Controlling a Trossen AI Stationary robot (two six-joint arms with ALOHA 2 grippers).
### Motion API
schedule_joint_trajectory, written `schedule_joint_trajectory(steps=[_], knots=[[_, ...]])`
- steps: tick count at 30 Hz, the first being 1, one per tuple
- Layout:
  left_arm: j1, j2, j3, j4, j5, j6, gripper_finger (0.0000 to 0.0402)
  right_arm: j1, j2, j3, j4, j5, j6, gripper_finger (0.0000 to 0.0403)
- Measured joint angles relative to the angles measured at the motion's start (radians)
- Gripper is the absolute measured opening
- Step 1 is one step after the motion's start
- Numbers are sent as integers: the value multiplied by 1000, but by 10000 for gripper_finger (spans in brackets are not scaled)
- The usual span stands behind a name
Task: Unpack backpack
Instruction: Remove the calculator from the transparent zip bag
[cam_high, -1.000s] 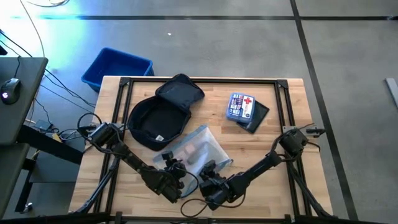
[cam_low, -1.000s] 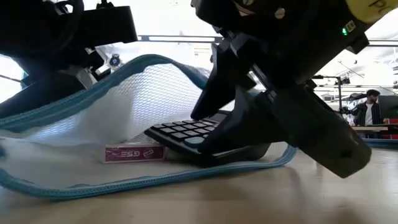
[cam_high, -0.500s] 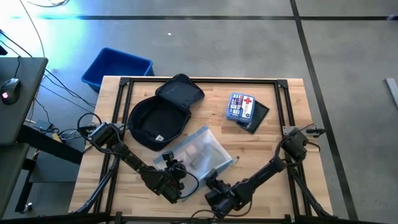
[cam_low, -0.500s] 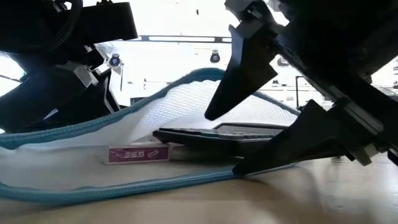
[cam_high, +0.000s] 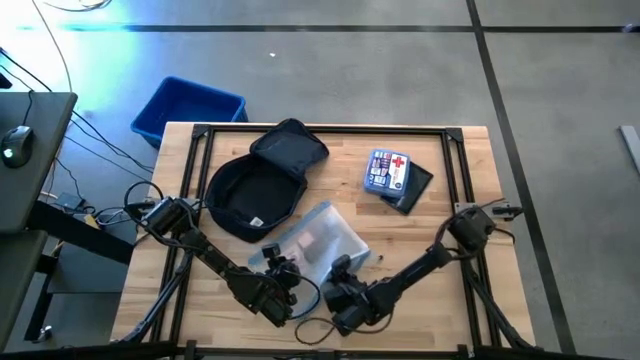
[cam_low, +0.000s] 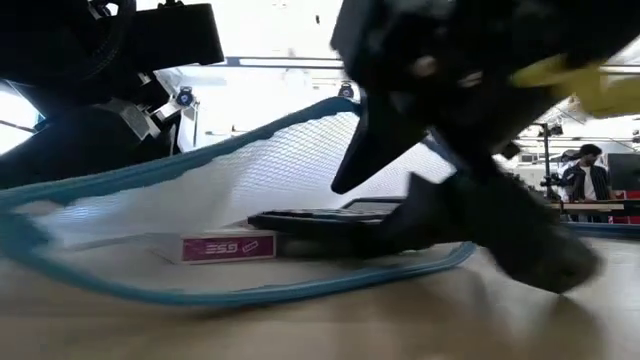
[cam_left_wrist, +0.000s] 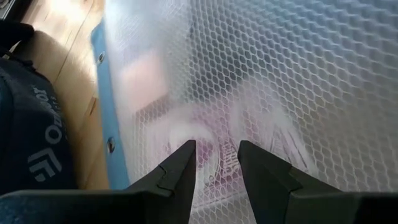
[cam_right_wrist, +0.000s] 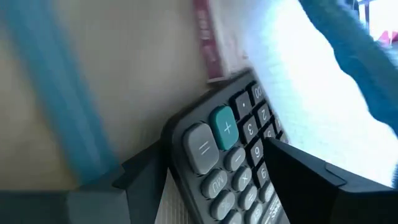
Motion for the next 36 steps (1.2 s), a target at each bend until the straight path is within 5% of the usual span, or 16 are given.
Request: schedule_joint_trajectory(steps=[17,23,28,36], knots=[[0,1,22,-37,8,3,105,-117,2,0,-4,-5,6,8],[-17,2,104,-329,-40,-207,85,-26,-8,0,42,-101,-49,0],[-41,2,124,-486,-97,-351,70,33,-40,-1,38,-33,-91,0],[48,2,91,-438,-75,-145,34,36,-48,-1,-78,-43,-53,85]])
